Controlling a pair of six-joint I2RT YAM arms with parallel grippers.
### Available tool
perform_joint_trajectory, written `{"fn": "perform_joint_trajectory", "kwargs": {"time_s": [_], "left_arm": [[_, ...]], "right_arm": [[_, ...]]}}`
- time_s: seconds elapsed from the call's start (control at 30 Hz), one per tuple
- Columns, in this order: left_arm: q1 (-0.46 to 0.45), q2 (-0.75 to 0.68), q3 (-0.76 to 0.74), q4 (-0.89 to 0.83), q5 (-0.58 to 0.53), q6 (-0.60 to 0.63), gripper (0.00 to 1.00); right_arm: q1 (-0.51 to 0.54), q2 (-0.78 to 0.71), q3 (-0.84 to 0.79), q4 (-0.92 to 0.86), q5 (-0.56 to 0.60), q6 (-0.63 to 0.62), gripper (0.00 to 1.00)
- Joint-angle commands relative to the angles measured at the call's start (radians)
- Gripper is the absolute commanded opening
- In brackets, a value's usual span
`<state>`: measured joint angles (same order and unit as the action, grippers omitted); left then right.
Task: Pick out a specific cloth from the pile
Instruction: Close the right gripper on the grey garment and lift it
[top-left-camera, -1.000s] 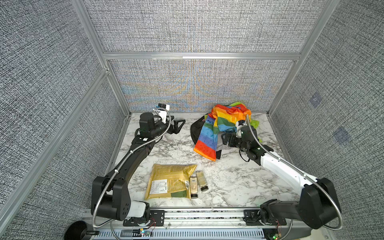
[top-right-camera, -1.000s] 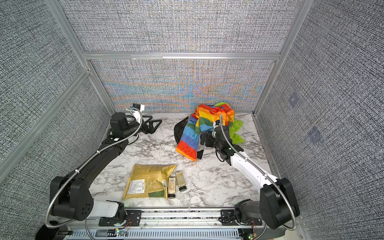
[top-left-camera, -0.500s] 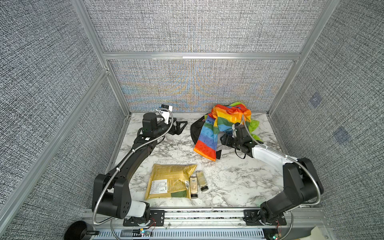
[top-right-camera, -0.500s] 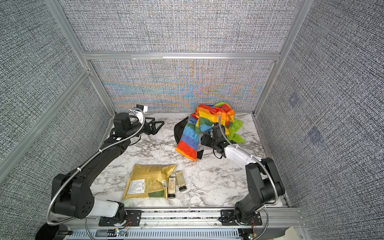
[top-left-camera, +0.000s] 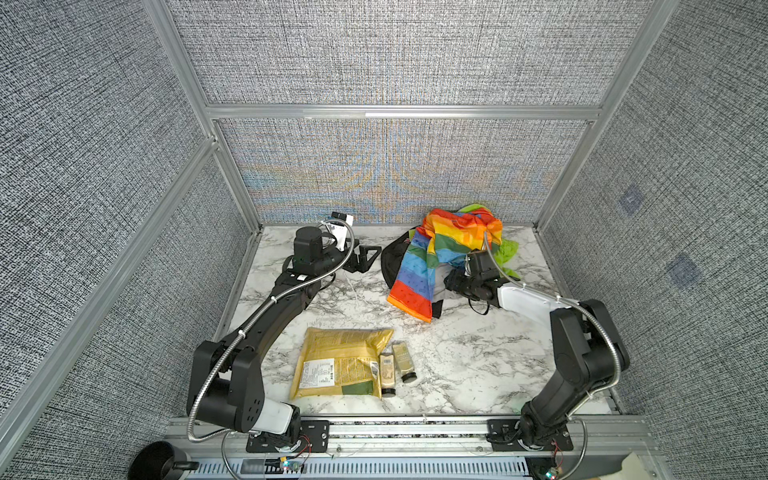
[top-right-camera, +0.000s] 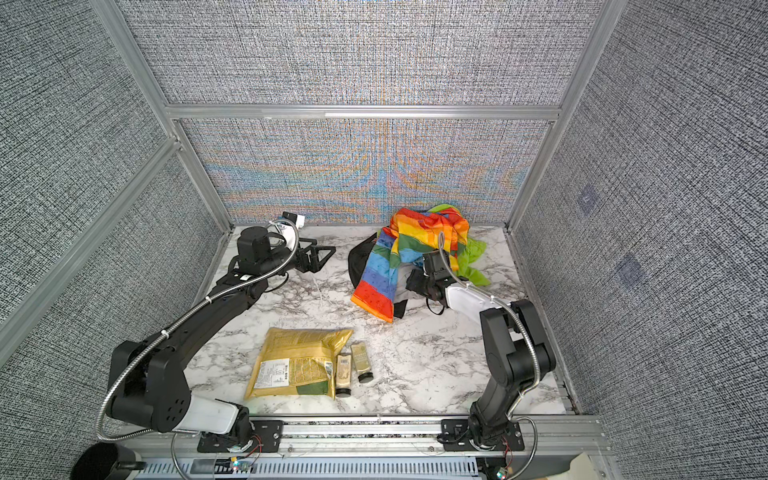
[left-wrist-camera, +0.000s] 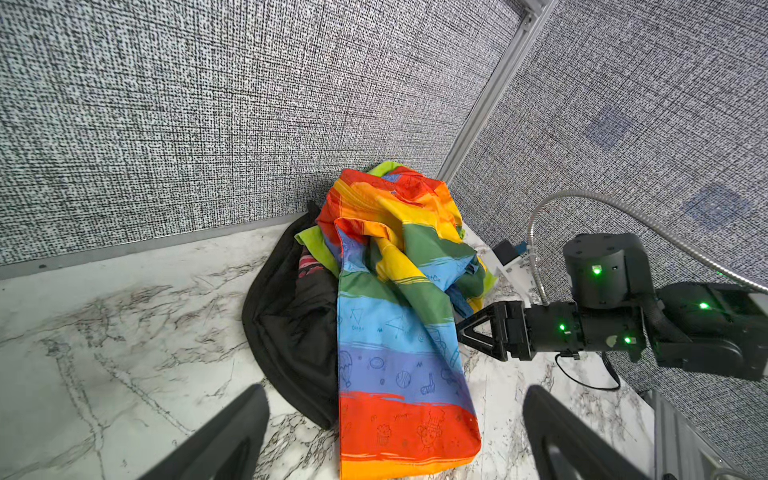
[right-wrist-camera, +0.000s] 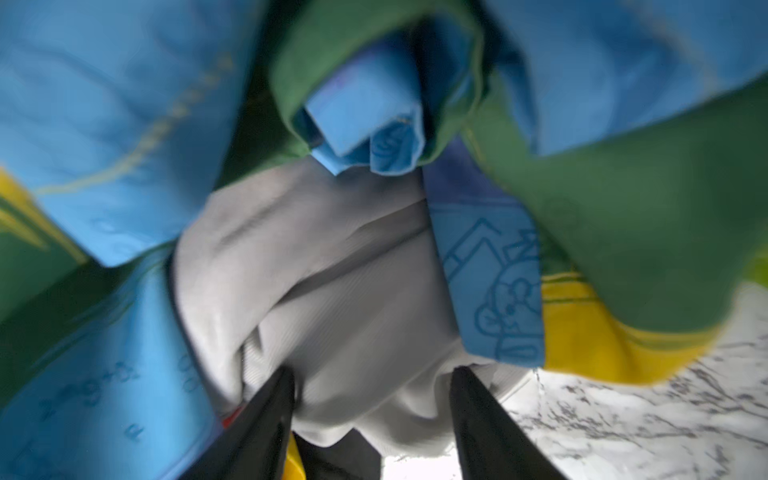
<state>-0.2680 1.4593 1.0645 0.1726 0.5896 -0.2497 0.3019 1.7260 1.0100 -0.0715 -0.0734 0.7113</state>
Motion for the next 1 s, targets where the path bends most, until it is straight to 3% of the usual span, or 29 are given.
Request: {"fn": "perform_joint_trajectory", "kwargs": {"time_s": [0.0, 0.1, 0.27, 0.43, 0.97], "left_arm": [[-0.003, 0.005, 0.013, -0.009, -0.002, 0.014, 0.99], [-0.005, 0.009, 0.015, -0.012, -0.002, 0.013, 0.99], [-0.011, 0.013, 0.017, -0.018, -0.007, 0.019, 0.98], [-0.018, 0.011, 0.018, -0.018, 0.001, 0.015, 0.98], [-0.042, 0.009, 0.022, -0.031, -0.01, 0.029, 0.98]], "right_arm": [[-0.001, 0.028, 0.013, 0.04, -0.029, 0.019, 0.6], [-0.001, 0.047, 0.014, 0.046, -0.032, 0.031, 0.5], [-0.004, 0.016, -0.013, 0.067, -0.01, 0.029, 0.21], [-0.006, -0.053, -0.046, 0.063, 0.015, -0.005, 0.01], [-0.033, -0.388, -0.042, -0.027, 0.073, -0.027, 0.0]]}}
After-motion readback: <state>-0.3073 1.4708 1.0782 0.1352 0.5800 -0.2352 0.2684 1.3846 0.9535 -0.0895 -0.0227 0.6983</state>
